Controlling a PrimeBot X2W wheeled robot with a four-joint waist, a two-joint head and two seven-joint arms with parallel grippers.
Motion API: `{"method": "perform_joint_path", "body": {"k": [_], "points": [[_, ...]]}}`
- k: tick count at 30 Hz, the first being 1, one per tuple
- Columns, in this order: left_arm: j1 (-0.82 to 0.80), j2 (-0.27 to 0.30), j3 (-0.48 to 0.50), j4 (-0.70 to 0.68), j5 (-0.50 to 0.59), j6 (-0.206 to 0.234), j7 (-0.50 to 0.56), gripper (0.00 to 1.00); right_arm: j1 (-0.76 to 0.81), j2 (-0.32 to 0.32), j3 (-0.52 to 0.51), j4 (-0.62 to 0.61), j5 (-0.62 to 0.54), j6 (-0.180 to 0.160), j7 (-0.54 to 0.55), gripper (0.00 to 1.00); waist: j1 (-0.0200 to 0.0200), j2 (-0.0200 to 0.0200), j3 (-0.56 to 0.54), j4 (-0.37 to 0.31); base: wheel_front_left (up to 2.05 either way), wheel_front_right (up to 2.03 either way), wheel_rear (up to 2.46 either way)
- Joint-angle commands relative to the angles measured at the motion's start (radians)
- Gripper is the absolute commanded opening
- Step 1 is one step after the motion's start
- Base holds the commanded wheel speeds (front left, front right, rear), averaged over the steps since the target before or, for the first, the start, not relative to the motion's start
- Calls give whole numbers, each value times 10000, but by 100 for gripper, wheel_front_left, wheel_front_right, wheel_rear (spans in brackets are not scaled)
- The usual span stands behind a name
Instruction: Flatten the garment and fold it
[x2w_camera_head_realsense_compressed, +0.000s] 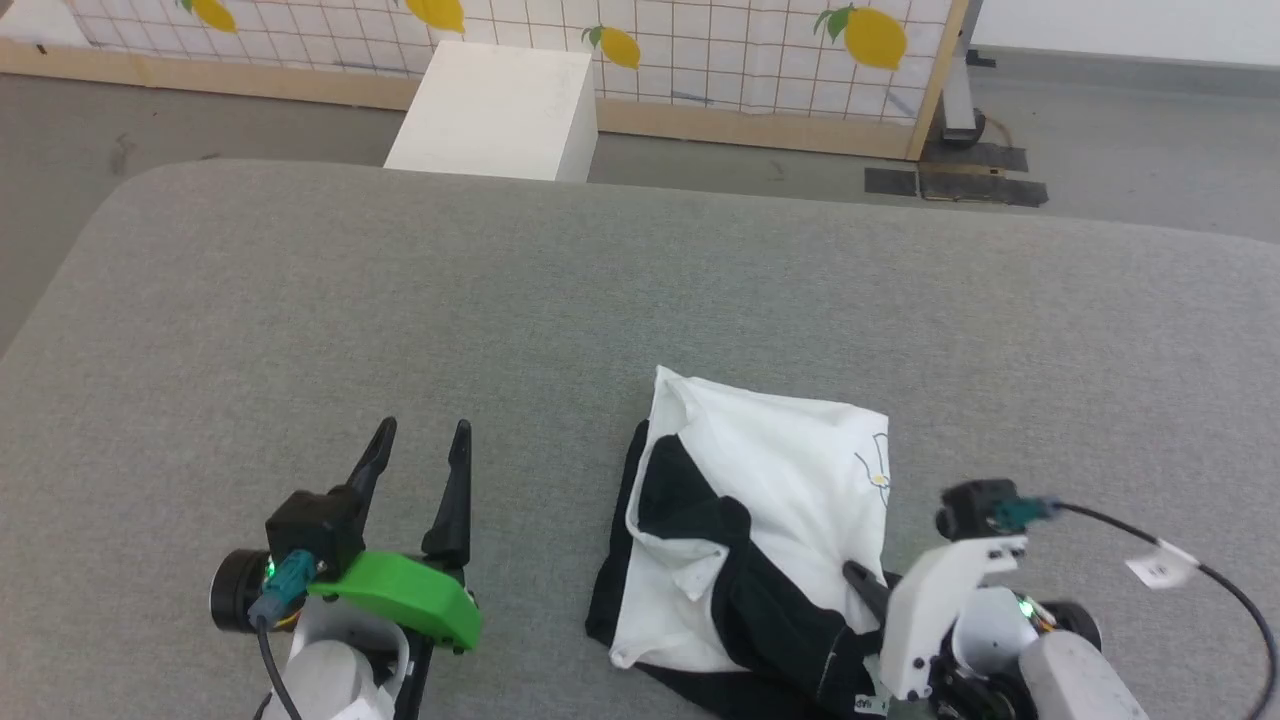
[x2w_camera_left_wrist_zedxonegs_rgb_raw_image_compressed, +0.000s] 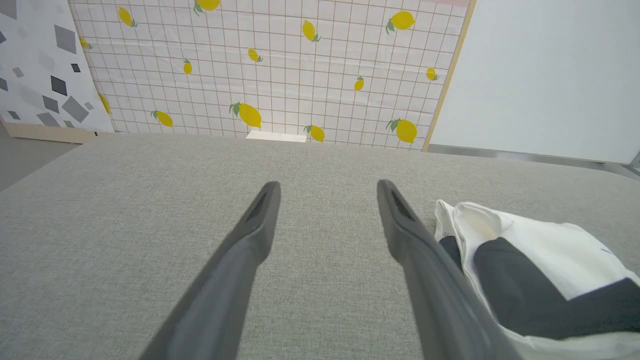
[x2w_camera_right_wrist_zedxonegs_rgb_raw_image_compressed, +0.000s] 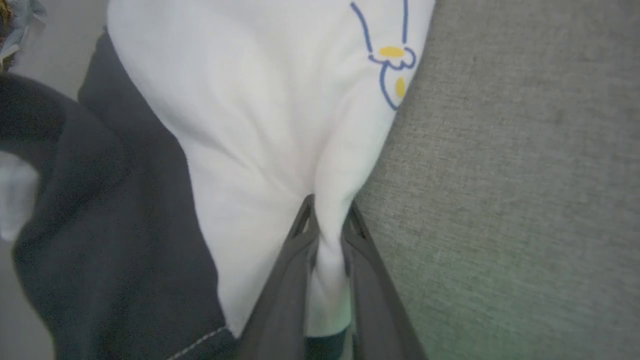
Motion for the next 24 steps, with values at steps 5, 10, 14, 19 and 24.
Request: {"method": "perform_joint_path", "body": {"k": [5,10,14,19,24], "points": [[208,-57,107,-68,44,-61,-47,100,-666,-5,673,-1121,-2611,-13,971,0,0,115,-80,-340,0,0,0],[229,-107,172,-195,45,-53,-47,100,-1522,-1322,2390,-2404,-4417,-13,2200,0,0,115,-1,-761,0,0,0],[226,-147,255,-322,46,-38,-47,100,-2208,-2817,3262,-3042,-4256,-13,2789,0,0,115,212,-1232,0,0,0],[33,-145,279,-498,123,-44,-47,100,-2877,-4240,3364,-3307,-3820,-13,3070,0,0,115,673,-1893,0,0,0],[-402,-84,320,-813,246,-49,-47,100,-3567,-5266,2975,-3058,-3643,-13,2995,0,0,115,1466,-2611,0,0,0]]}}
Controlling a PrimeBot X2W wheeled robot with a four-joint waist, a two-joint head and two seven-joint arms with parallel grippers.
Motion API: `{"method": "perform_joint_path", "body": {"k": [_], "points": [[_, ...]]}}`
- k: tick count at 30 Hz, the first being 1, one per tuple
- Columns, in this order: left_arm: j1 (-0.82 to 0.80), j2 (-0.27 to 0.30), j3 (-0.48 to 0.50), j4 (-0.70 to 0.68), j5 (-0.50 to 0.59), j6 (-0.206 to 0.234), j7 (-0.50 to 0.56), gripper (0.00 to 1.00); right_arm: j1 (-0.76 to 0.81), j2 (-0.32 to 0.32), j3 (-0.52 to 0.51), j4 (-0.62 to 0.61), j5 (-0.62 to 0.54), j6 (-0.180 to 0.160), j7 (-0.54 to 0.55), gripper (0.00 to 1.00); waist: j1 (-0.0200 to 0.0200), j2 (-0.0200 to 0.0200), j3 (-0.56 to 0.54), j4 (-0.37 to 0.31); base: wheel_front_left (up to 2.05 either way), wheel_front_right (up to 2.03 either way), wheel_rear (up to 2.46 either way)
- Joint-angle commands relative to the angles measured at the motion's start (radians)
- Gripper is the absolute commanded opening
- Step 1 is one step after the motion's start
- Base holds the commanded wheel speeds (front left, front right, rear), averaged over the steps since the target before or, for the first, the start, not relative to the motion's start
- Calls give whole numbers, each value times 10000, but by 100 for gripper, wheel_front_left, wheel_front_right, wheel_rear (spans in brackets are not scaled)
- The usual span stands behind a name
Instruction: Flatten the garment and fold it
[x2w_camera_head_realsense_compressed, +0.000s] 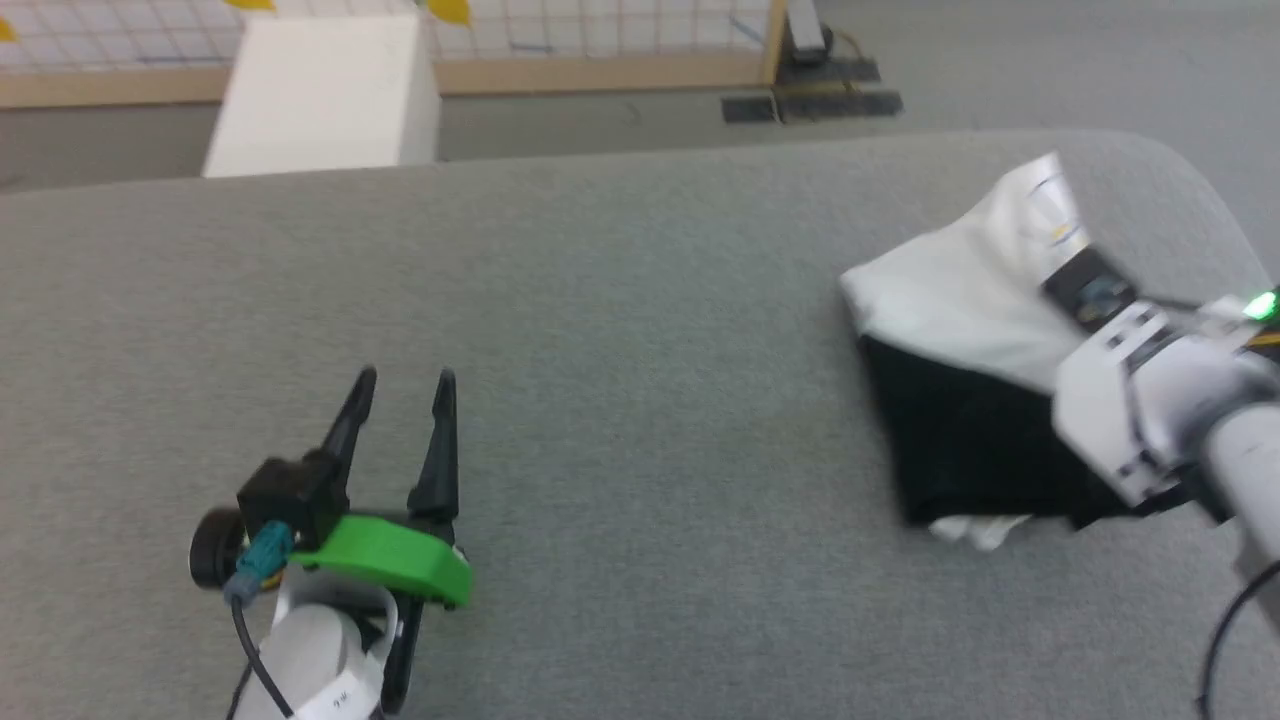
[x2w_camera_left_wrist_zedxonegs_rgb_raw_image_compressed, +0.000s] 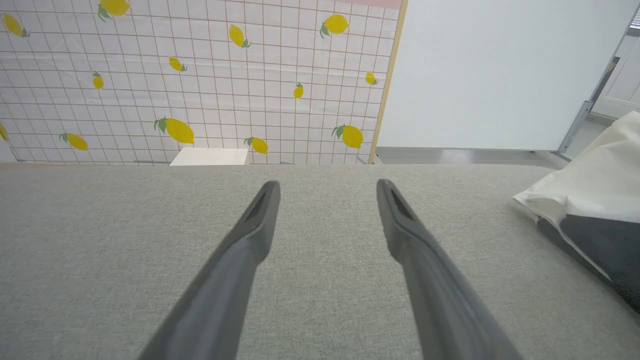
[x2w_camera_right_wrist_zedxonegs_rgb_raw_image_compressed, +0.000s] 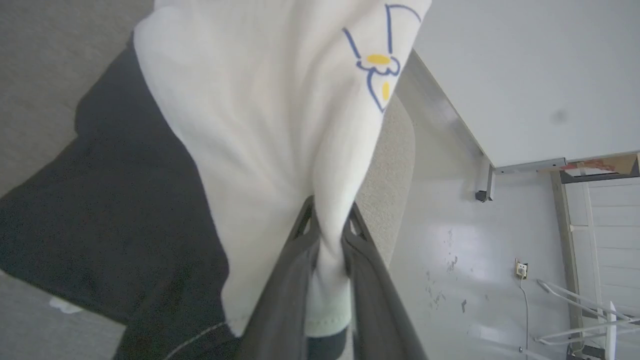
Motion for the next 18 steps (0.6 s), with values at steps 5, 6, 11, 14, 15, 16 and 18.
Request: {"method": "perform_joint_path", "body": {"k": [5,6,11,14,15,16,18], "points": [[-697,131,-37,-247,273,-54,-38,100,-714,-520,-750,641,-120,-19,-426,0,0,115,1522,-1179,0,0,0],[-808,176,-44,-282,292,-55,-38,100,-802,-557,-909,801,-203,-19,-517,0,0,115,1700,-1264,0,0,0],[-1270,422,-109,-387,357,-59,-38,100,-1182,-485,-1750,1585,-605,-19,-1146,0,0,115,2429,-1459,0,0,0],[-1483,538,-174,-444,368,-61,-38,100,-1376,-324,-2272,2065,-909,-19,-1521,0,0,115,2778,-1450,0,0,0],[-1560,582,-189,-458,364,-61,-38,100,-1429,-234,-2461,2222,-1044,-19,-1639,0,0,115,2885,-1436,0,0,0],[-1613,621,-201,-462,363,-62,-38,100,-1481,-153,-2637,2331,-1139,-19,-1750,0,0,115,2979,-1421,0,0,0],[-1724,693,-234,-483,367,-63,-38,100,-1600,14,-3019,2593,-1398,-19,-1924,0,0,115,3161,-1374,0,0,0]]}}
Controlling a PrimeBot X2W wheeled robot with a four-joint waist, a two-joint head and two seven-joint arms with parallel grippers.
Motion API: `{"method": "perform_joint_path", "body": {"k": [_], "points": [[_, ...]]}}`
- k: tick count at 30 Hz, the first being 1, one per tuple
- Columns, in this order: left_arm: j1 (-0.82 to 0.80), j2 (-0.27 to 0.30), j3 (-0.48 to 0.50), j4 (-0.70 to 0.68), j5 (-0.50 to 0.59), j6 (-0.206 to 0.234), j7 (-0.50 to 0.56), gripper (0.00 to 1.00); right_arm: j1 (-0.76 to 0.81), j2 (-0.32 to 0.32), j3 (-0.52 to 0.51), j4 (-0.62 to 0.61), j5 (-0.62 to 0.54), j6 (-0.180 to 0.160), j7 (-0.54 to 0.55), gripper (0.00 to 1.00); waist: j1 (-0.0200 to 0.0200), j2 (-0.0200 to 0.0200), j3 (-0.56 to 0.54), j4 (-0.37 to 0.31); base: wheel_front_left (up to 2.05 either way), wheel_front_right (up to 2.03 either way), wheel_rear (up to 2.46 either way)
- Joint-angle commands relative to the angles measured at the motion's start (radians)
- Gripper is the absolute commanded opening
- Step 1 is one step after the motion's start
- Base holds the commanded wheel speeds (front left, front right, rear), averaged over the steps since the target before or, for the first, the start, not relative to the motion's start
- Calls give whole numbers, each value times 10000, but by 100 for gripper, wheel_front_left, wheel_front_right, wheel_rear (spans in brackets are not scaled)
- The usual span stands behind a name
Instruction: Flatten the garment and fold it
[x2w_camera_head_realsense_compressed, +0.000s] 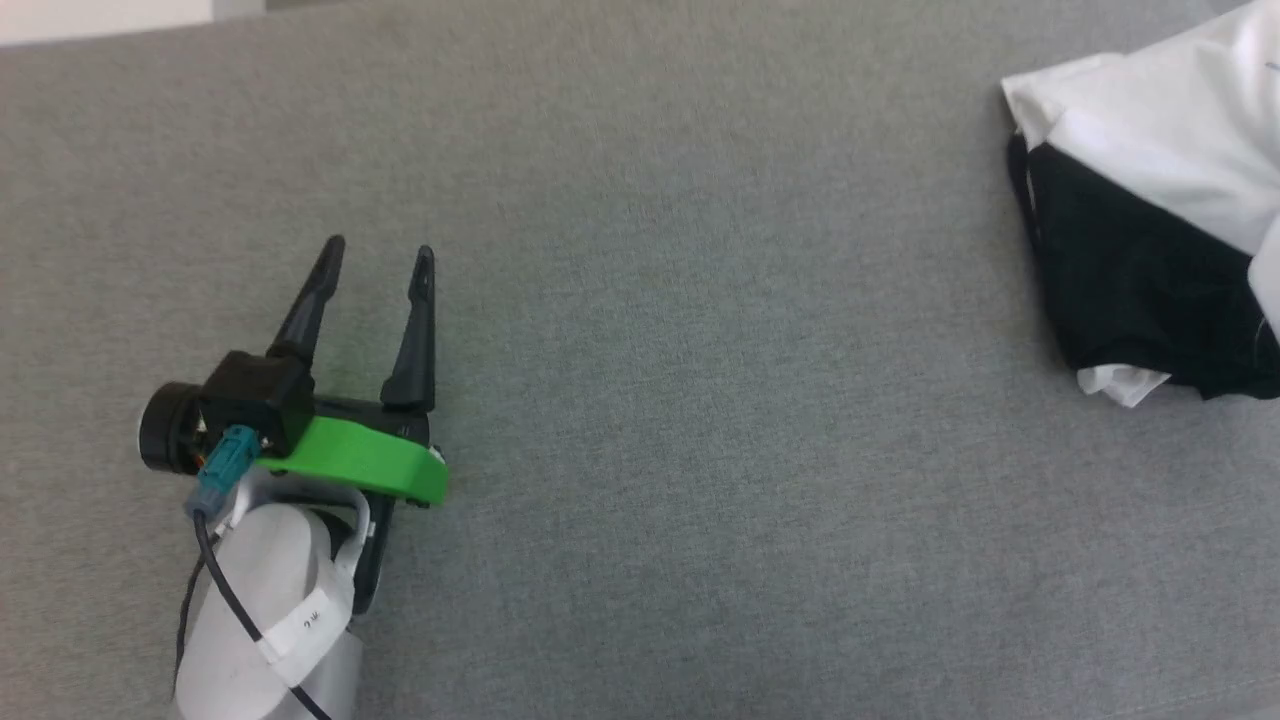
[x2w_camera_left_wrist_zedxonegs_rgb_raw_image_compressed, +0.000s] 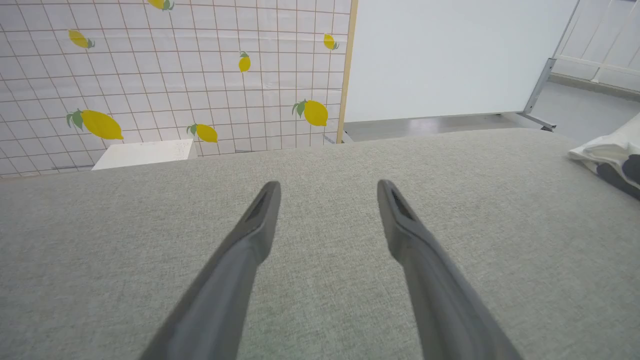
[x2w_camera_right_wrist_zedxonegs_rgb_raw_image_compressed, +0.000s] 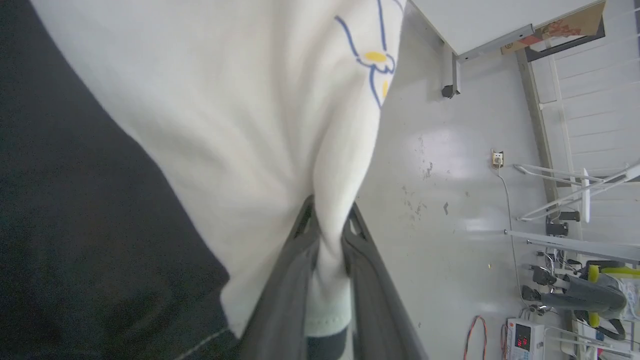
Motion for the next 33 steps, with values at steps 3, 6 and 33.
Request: {"method": "perform_joint_path", "body": {"k": [3,6,33], "points": [[-281,189,-40,-39,61,-63,-38,100,-364,287,-548,409,-523,-19,-325,0,-2,115,748,-101,0,0,0],[-329,238,-49,-25,47,-63,-38,100,-445,584,-1077,698,-826,-19,-484,0,-2,115,820,-31,0,0,0],[1873,-399,211,622,-16,387,-38,100,3153,3744,-2397,-1749,1310,-19,-5090,100,-2,115,-3557,1410,0,0,0]]}}
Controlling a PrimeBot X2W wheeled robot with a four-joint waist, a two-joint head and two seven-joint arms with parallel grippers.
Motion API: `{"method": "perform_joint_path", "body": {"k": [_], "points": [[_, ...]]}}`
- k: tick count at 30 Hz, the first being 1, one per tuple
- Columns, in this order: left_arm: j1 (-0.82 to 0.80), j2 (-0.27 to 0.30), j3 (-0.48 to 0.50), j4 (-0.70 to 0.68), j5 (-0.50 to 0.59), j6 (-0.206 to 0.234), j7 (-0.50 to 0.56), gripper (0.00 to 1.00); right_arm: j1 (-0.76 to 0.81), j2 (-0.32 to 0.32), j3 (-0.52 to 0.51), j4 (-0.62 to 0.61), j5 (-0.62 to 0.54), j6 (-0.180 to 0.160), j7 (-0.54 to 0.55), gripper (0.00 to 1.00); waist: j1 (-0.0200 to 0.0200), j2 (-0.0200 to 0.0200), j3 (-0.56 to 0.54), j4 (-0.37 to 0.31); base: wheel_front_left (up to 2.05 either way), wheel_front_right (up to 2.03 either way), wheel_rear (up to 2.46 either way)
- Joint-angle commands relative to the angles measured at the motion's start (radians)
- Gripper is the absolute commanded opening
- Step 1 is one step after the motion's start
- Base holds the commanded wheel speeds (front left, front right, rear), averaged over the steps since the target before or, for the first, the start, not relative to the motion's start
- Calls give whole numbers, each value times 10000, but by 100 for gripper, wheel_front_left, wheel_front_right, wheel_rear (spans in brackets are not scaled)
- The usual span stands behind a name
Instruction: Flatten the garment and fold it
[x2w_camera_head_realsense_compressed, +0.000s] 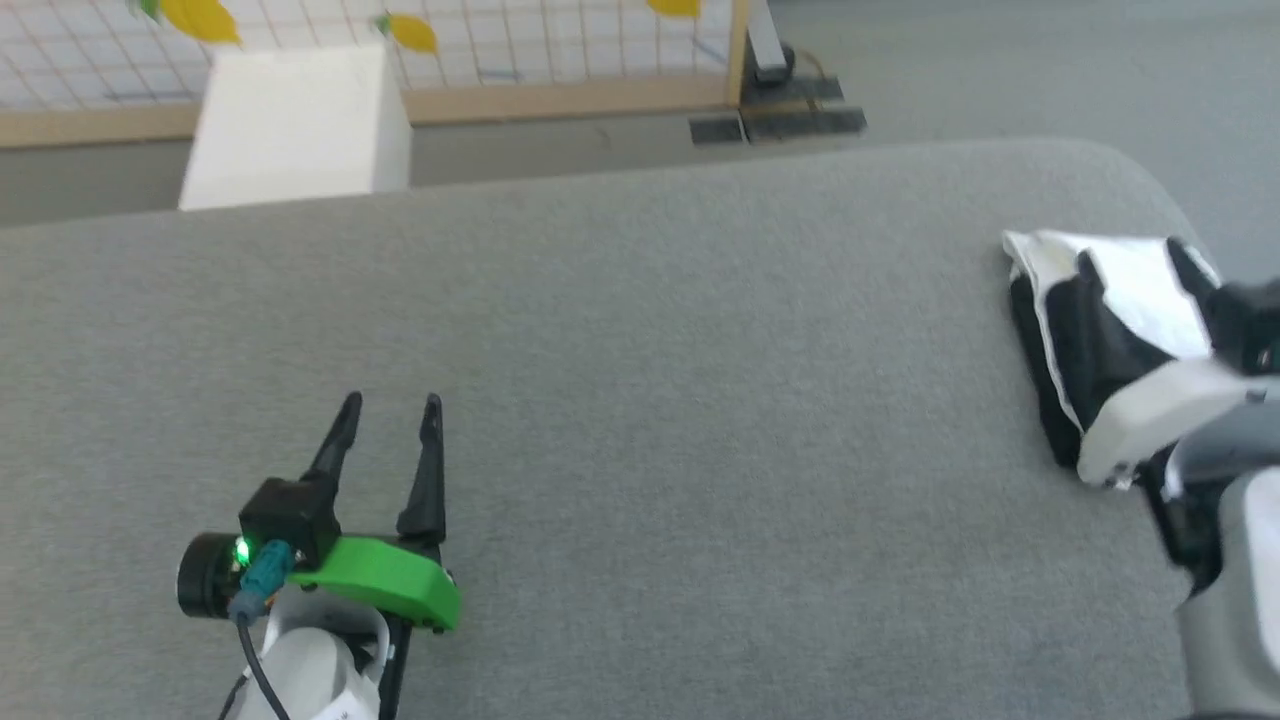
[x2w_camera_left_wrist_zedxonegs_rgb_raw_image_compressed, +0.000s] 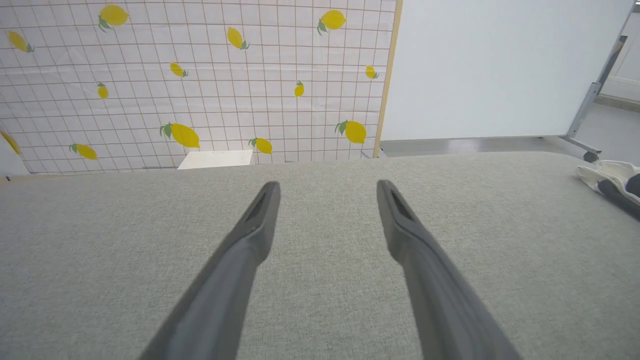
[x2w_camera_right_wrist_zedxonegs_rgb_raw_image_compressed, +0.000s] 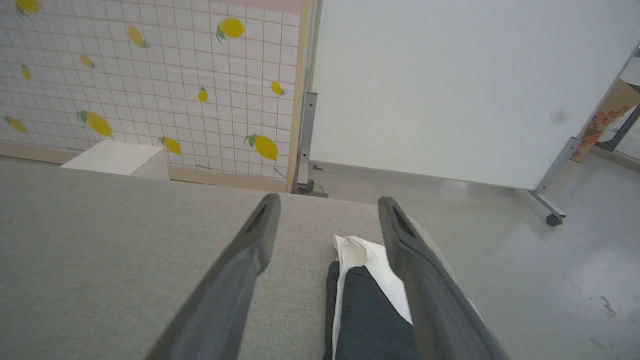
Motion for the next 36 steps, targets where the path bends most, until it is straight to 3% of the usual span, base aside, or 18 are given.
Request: {"method": "perform_joint_path", "body": {"k": [1,13,31,32,36], "points": [[171,-51,-32,43,-30,-3,-38,100,475,219,47,-354,230,-17,-212,100,1,115,-736,684,0,0,0],[480,-303,-202,220,-267,-49,-38,100,2886,1486,343,-1723,428,-17,-1668,100,1,115,-1233,1448,0,0,0],[1031,-472,-206,259,-483,-147,-38,100,4260,1587,564,-2068,719,-17,-2071,100,1,115,-1392,1637,0,0,0],[886,-433,-211,265,-468,-98,2,0,4157,1576,579,-2008,652,0,-2004,0,1,0,-1392,1637,0,0,0],[876,-431,-215,263,-468,-98,13,0,4157,1574,581,-2002,652,0,-1992,0,1,0,-1392,1635,0,0,0]]}}
